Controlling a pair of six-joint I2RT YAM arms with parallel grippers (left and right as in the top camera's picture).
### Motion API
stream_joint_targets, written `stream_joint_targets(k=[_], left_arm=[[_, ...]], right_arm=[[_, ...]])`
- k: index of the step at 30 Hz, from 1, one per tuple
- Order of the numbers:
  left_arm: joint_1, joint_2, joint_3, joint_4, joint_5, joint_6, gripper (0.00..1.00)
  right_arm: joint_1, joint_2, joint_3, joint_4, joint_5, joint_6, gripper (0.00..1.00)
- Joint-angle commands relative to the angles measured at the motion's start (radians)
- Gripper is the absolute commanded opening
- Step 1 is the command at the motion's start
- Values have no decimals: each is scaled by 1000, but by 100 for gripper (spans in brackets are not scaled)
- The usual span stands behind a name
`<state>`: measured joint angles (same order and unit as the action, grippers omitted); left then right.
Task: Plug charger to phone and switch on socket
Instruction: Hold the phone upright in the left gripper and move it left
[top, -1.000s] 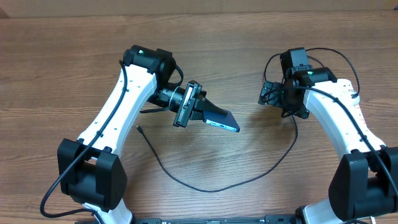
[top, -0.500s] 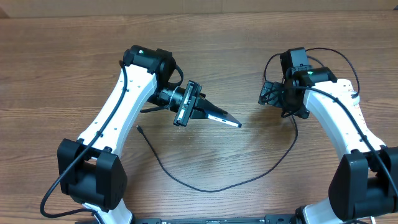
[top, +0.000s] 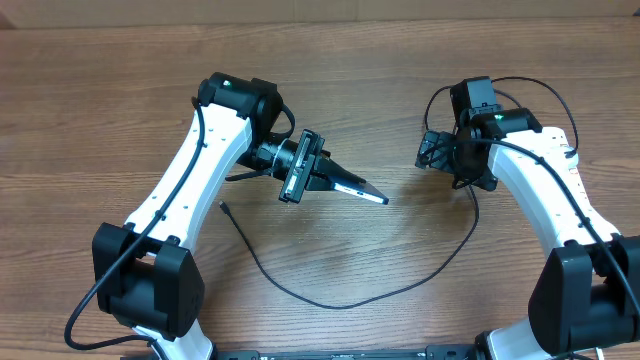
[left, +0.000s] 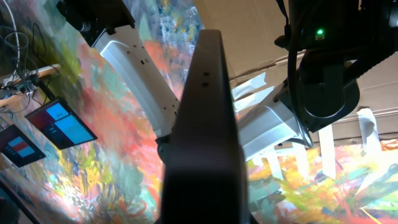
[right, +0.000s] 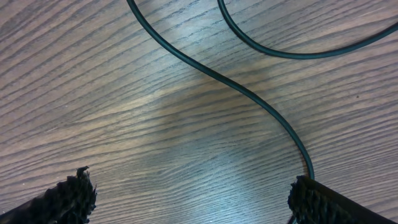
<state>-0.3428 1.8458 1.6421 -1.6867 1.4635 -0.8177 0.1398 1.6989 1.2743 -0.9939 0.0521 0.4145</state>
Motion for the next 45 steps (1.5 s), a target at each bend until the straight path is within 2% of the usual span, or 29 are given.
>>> stream_joint_targets(k=[1,9,13,15,17,20,23,25,28,29,31,34,37,41,45], left_arm=[[2,-15,16,-4,49,-21,4],[2,-15,16,-4,39,-20,4],[2,-15,16,-4,-40,-6,4],[2,-15,16,-3,-156,-5,4],[2,-15,16,19,-332,26,4],[2,-15,16,132,-669,100,4],[2,-15,16,206,-970,115,4],[3,-15,16,223,-1091,116,4],[11,-15,16,285,-1174,118,4],[17,-15,16,314,-1186,138,4],[37,-15,16,394,-1143,261,4],[94,-15,16,481,-949,386,4],[179,-15,16,526,-735,487,4],[303,-15,16,512,-635,569,4],[409,-15,16,440,-613,660,4]], right_arm=[[-1,-18,14,6,10,-4,100],[-1,-18,14,6,10,-4,100],[-1,-18,14,6,10,-4,100],[-1,-18,14,6,10,-4,100],[-1,-18,14,6,10,-4,100],[-1,-18,14,6,10,-4,100],[-1,-18,14,6,10,-4,100],[-1,-18,14,6,10,-4,100],[-1,-18,14,6,10,-4,100],[-1,-18,14,6,10,-4,100],[-1,-18,14,6,10,-4,100],[-1,-18,14,15,10,-4,100],[-1,-18,14,161,-3,-4,100],[-1,-18,14,253,-63,-2,100],[-1,-18,14,236,-258,3,100]])
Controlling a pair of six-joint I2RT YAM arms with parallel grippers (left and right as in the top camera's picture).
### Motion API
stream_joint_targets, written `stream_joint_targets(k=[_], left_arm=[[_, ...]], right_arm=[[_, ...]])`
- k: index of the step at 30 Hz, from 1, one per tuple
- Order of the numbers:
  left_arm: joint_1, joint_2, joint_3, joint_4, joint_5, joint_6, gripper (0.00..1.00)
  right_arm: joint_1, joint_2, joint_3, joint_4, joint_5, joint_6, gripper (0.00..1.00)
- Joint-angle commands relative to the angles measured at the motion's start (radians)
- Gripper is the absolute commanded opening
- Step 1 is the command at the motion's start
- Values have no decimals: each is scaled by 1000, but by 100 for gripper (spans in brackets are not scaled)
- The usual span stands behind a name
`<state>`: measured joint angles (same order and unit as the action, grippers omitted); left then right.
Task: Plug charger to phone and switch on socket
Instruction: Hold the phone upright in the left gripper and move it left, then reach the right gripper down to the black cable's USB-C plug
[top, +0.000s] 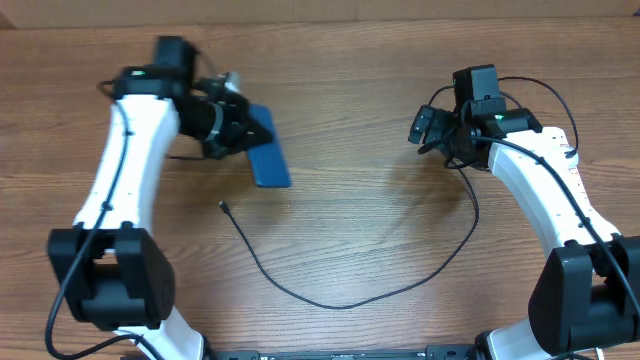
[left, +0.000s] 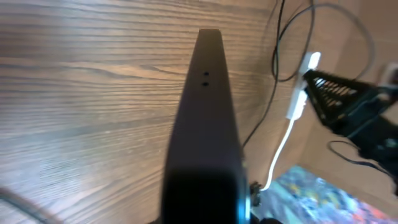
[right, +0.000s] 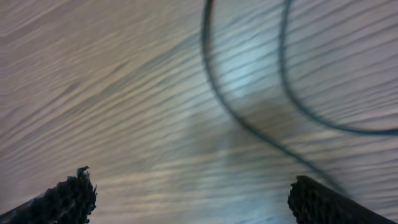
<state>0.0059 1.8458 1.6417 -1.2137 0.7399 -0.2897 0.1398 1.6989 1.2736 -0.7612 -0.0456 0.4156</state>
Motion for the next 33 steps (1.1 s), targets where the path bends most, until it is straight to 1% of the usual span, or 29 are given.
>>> stream_joint_targets(k=[1,3,4,5,9,13,14,20,24,25,27,30,31,33], left_arm=[[86,-15,16,-56,111,162,4],[133,-15,16,-97,106,210,4],[154,-15,16,-109,96,219,4],[177,-15,16,-117,80,225,4],[250,-15,16,-114,-25,216,4],[313,-15,16,-122,-126,171,4],[329,-15,16,-121,-143,163,5],[420,-15,16,-121,-215,124,4],[445,-15,16,-120,-266,106,4],[445,-15,16,-120,-282,97,4],[443,-15,16,-119,-303,88,4],[443,-15,16,-117,-329,79,4],[443,-15,16,-116,-329,78,4],[443,-15,16,-114,-329,71,4]], right_arm=[[1,-18,15,11,-241,-8,100],[14,-18,15,24,-372,-57,87],[29,-18,15,27,-402,-61,81],[48,-18,15,29,-401,-61,74],[176,-9,15,31,-328,-74,54],[349,24,15,51,-225,-77,40],[388,34,15,63,-204,-77,38],[615,122,15,183,-96,-77,38],[735,190,15,272,61,-77,37],[762,210,15,293,95,-77,35],[801,246,15,328,95,-82,32],[853,303,15,365,85,-85,31],[871,320,15,375,85,-85,32],[893,343,15,394,71,-85,37]])
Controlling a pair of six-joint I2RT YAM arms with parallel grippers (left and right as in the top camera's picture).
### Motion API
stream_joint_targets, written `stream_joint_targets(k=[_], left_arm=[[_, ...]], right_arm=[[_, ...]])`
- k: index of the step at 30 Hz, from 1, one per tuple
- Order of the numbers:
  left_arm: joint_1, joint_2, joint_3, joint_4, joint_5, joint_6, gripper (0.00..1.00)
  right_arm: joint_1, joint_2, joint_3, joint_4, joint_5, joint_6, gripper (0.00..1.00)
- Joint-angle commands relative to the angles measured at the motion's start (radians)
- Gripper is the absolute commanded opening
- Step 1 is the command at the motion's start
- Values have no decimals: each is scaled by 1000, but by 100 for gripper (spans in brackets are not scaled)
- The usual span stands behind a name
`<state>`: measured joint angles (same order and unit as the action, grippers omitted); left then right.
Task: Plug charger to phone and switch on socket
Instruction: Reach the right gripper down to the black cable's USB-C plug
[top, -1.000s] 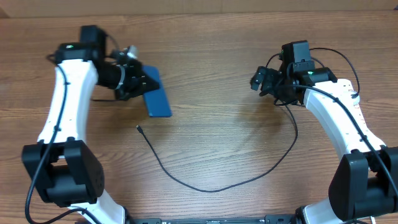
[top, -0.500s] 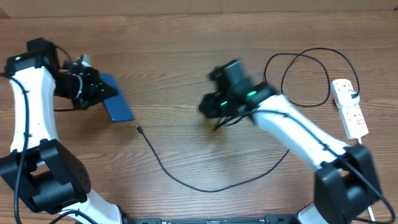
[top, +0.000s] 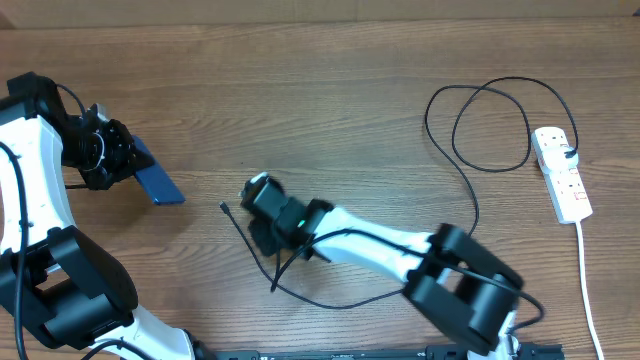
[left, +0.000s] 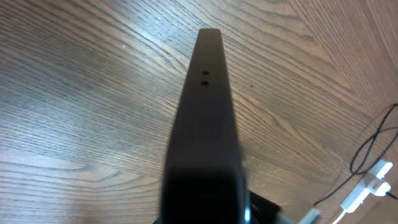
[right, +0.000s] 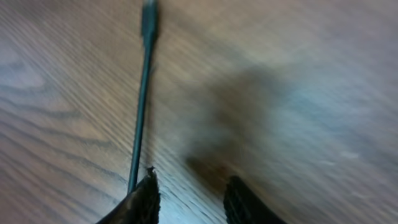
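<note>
A blue phone (top: 157, 181) is held at the table's far left by my left gripper (top: 118, 160), which is shut on it. In the left wrist view the phone (left: 205, 118) shows edge-on, dark, over bare wood. The black charger cable (top: 340, 297) lies on the table, its free plug end (top: 222, 207) left of centre. My right gripper (top: 256, 232) is low beside that end of the cable, open with a narrow gap and nothing between its fingers (right: 142, 200); the cable (right: 140, 118) lies just left of the left finger. The white socket strip (top: 561, 175) lies at the far right.
The cable loops in a ring (top: 480, 125) near the back right and runs to the socket strip, whose white lead (top: 585, 290) trails to the front edge. My right arm (top: 380, 245) stretches across the table's middle. The strip (left: 367, 190) also shows small in the left wrist view.
My right arm has gone from the back right to the cable's plug end left of centre, and its fingers are closer together. My left gripper has carried the phone farther left.
At first my left gripper held the phone tilted near the table's middle while my right gripper was open over the cable loop at the right. Then the phone was at the back left. Now the phone is at the far left and my right gripper is beside the plug end.
</note>
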<state>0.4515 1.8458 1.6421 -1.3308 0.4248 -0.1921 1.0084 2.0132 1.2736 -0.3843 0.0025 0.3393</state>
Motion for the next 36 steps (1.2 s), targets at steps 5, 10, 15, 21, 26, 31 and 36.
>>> stream_joint_targets(k=[5,10,15,21,26,31,36], left_arm=[[-3,-15,15,3,-14,-26,4],[-3,-15,15,4,-14,-26,4],[-3,-15,14,5,-14,-26,4],[-3,-15,14,3,-14,-26,4],[-3,-15,14,-2,-12,-26,4],[-12,-15,14,-6,18,-26,4],[-65,-15,14,-6,51,-41,4]], right_arm=[[35,43,15,72,-57,-7,44],[31,43,15,98,-56,0,53],[33,47,15,124,-58,15,48],[70,114,15,136,27,10,40],[64,128,16,106,166,-5,18],[14,114,92,-103,274,1,4],[-89,105,246,-492,266,81,4]])
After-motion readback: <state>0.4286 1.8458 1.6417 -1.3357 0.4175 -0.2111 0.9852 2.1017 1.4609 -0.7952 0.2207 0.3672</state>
